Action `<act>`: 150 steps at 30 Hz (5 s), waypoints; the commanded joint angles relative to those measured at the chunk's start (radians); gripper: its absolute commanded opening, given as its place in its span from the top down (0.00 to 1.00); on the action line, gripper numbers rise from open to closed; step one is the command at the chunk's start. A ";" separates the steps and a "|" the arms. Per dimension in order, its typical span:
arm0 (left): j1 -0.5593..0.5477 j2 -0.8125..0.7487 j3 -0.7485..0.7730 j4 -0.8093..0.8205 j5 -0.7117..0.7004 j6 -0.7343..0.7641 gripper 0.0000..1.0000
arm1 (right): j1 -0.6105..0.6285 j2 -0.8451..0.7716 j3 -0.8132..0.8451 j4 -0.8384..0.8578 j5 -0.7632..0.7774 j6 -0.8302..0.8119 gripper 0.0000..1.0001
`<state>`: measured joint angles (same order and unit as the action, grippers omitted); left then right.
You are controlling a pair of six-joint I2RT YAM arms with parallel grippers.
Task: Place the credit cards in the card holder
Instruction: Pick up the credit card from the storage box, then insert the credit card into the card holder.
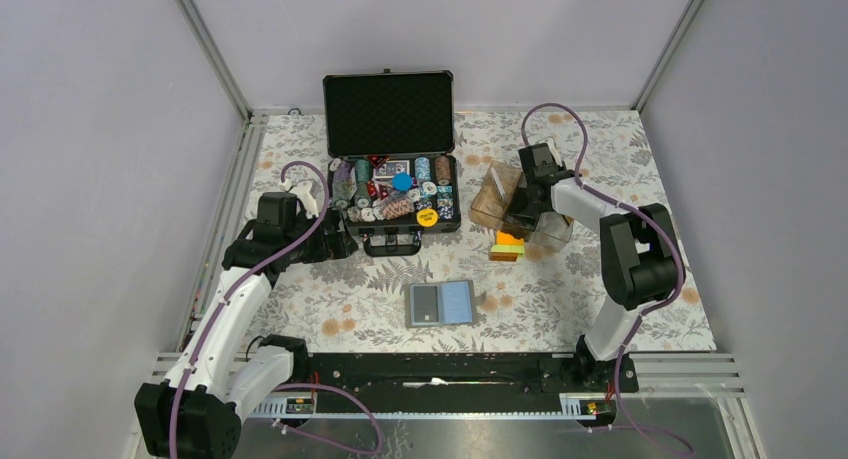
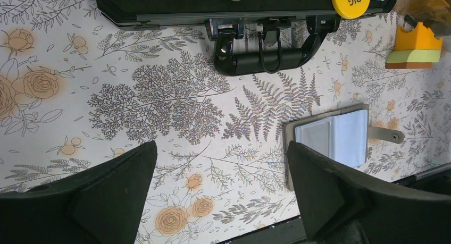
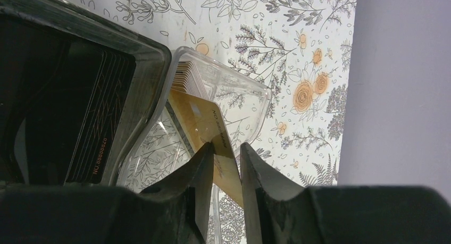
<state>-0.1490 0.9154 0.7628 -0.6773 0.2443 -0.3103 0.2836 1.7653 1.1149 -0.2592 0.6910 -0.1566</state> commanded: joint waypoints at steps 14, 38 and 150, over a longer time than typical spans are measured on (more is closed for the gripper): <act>0.006 -0.016 0.001 0.059 0.032 0.010 0.01 | 0.015 -0.134 0.115 -0.190 -0.097 0.128 0.82; -0.420 -0.124 -0.331 0.471 0.024 -0.570 0.01 | 0.062 -0.741 -0.300 0.037 -0.978 0.601 1.00; -0.642 0.207 -0.529 0.840 -0.110 -0.687 0.62 | 0.719 -0.386 -0.761 0.634 -0.654 1.227 1.00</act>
<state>-0.7776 1.1103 0.2462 0.1516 0.1295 -0.9951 0.9749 1.3434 0.3317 0.4042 0.0147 1.0748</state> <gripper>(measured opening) 0.383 0.014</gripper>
